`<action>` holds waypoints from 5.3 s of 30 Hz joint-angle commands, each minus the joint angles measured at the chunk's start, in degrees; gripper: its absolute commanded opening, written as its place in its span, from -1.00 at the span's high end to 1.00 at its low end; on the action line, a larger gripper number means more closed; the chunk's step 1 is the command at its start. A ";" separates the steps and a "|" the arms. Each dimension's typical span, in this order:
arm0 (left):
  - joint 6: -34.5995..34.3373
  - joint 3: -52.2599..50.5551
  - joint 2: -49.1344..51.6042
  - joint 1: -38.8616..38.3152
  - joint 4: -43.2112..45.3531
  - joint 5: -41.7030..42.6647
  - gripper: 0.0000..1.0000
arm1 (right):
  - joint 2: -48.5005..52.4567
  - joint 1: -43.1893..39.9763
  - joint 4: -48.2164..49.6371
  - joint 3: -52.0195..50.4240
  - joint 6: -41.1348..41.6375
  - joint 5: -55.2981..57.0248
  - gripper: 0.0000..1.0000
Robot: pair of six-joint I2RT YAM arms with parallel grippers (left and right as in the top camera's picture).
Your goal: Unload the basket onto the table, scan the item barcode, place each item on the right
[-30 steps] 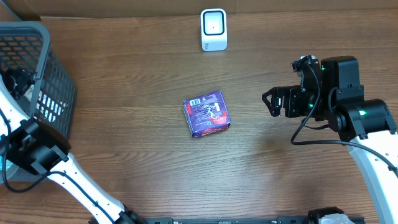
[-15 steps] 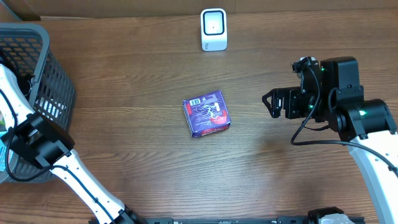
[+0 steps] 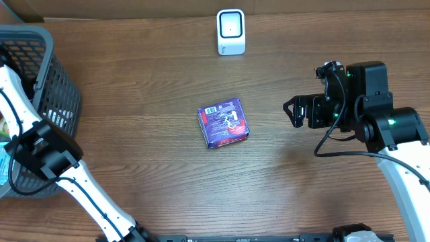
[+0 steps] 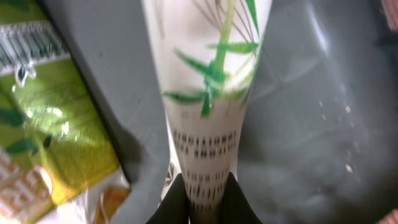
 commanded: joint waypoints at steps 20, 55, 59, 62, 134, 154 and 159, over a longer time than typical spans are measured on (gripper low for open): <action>-4.83 1.66 -39.95 -1.75 -3.91 -3.50 0.63 | -0.17 -0.37 0.37 1.53 0.22 -0.20 -1.00; 8.63 1.01 -2.84 1.42 8.48 -0.66 -0.54 | -0.17 -0.37 -0.46 1.53 0.17 -0.22 -1.00; 8.68 1.01 -0.70 1.42 9.42 -0.72 -0.53 | -0.17 -0.37 -0.46 1.53 0.00 -0.22 -1.00; 8.63 1.01 1.33 1.40 9.75 -0.61 -0.52 | -0.17 -0.37 -0.46 1.53 0.02 -0.22 -1.00; -1.51 9.18 -13.05 1.42 -5.62 -3.04 0.91 | -0.17 -0.37 -0.72 1.49 0.02 -0.20 -1.00; -1.05 8.72 -0.15 1.33 -7.41 -2.97 -0.42 | -0.17 -0.37 -0.74 1.49 0.02 -0.22 -1.00; -1.05 8.72 4.11 1.27 -7.02 -2.38 -0.40 | -0.17 -0.37 -0.81 1.49 0.02 -0.22 -1.00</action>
